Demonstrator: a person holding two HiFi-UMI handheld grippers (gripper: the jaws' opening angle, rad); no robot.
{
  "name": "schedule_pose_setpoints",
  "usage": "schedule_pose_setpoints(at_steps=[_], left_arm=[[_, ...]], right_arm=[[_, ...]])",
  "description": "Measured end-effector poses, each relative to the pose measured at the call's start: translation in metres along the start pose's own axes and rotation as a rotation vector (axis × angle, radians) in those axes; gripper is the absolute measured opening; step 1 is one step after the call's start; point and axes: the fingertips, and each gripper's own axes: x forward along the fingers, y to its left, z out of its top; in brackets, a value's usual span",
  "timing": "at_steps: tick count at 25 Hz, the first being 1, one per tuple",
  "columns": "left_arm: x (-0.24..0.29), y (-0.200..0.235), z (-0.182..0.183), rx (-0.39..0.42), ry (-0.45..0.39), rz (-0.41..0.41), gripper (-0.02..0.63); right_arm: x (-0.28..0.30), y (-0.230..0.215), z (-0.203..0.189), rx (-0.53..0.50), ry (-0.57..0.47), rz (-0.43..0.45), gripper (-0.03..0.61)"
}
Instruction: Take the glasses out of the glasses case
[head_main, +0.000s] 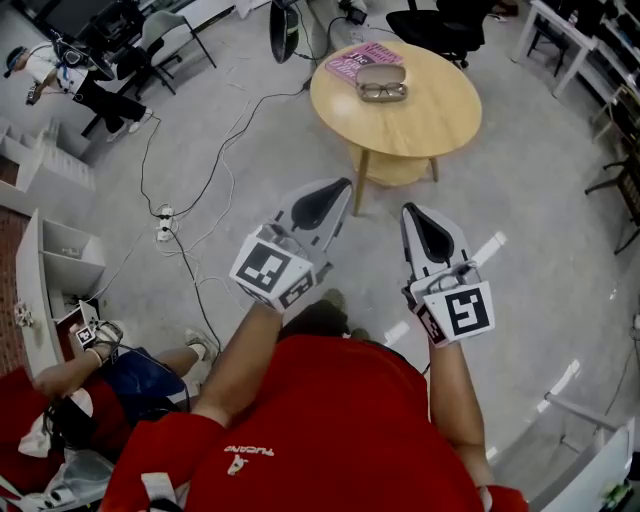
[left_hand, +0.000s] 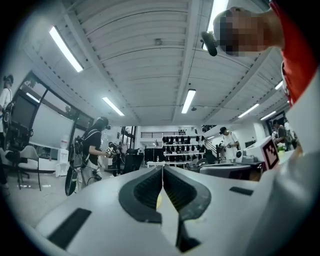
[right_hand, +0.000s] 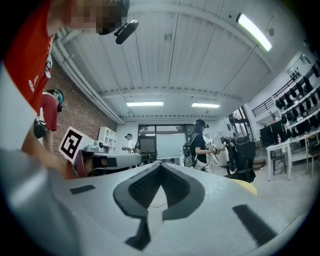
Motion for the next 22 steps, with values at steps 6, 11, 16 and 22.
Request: schedule_pose_setpoints(at_steps=[6,11,16,22], left_arm=[[0.037,0.021,-0.016,0.017,0.004,-0.006,0.014],[0.070,0.052,-0.031,0.009,0.002,-0.025,0.013],[0.116,0.102,-0.046,0.001,0.000,-0.059,0.013],[0.192,0.174,-0.057,-0.025,0.047,-0.073,0.014]], right_arm=[[0.020,-0.032,-0.010,0.002,-0.003,-0.002,0.005],[0.051,-0.055,-0.026,-0.012,0.020,-0.016,0.005],[0.108,-0.091,-0.039,-0.033,0.054,-0.033,0.005],[0.184,-0.154,-0.049,-0.035,0.097,-0.050,0.005]])
